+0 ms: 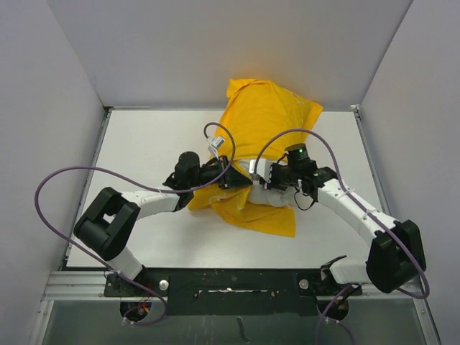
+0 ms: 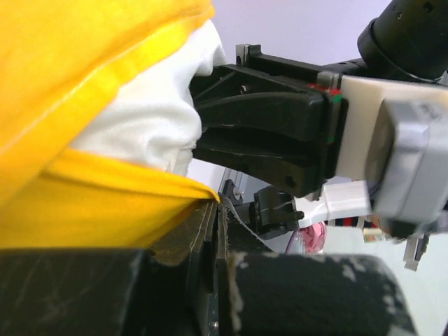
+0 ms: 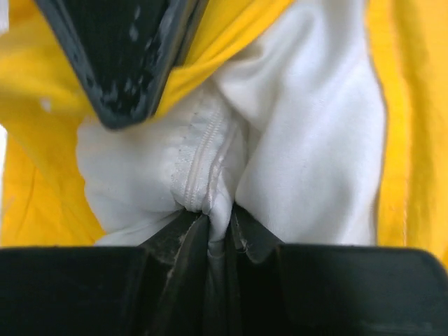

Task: Put the pillow into the pillowcase
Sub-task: Stuff the pillow into the pillowcase.

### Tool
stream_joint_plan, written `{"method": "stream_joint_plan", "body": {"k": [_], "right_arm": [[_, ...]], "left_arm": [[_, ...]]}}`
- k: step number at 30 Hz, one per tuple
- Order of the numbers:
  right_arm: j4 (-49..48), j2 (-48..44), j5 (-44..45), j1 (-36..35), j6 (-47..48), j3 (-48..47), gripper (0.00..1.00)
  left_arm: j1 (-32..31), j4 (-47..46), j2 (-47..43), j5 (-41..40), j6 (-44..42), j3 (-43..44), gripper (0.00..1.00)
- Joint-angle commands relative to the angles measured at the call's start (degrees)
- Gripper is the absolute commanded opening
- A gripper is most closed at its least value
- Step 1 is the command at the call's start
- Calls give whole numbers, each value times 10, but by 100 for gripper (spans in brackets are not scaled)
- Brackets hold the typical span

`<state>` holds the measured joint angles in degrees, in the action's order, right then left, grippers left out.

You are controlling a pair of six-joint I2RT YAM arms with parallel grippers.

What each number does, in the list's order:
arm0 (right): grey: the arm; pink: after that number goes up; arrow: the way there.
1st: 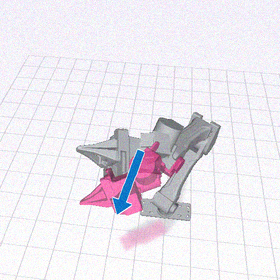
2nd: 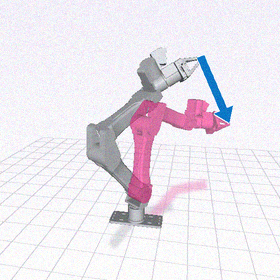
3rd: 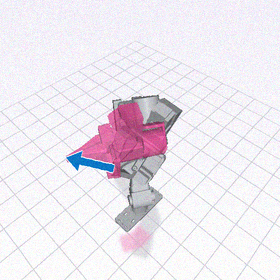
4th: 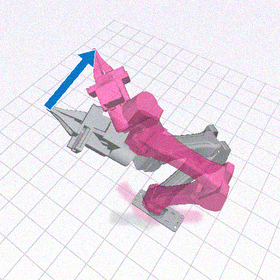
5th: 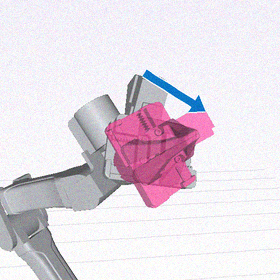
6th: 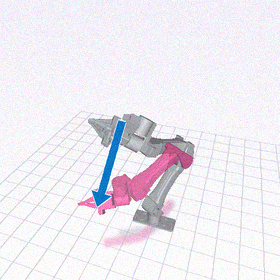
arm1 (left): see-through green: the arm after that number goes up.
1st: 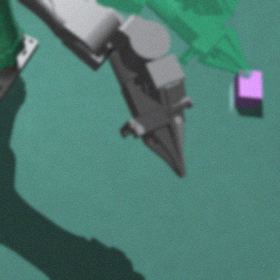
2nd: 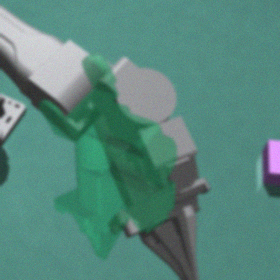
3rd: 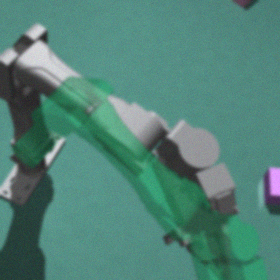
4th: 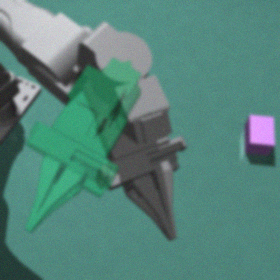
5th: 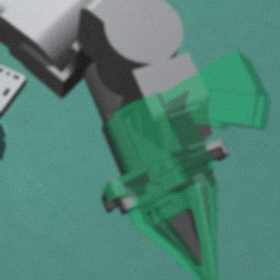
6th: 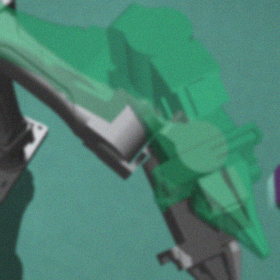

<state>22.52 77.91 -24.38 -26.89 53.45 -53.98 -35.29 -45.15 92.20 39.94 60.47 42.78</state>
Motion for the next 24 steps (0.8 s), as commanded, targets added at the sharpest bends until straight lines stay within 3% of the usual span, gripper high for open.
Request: {"method": "stream_joint_plan", "body": {"k": [1, 6, 10, 14, 18, 24], "right_arm": [[-68, -73, -100, 42, -191, -33, 0], [-43, -88, -166, 79, -242, -71, 0], [-28, -83, -234, 95, -260, -102, 0], [-79, -60, -284, 89, -289, -83, 0], [-92, -1, -198, 58, -259, -92, 0], [-15, 113, -127, -20, -149, -164, 2]], "left_arm": [[-56, -15, 35, 73, -22, 114, 0], [-89, -75, 99, 100, 26, 203, 0], [-89, -195, 118, 100, 107, 191, 0], [-75, -232, 74, 70, 112, 100, 0], [-58, -204, -18, 1, 56, -41, 4], [-57, -59, -111, -119, -33, -172, 15]]}}
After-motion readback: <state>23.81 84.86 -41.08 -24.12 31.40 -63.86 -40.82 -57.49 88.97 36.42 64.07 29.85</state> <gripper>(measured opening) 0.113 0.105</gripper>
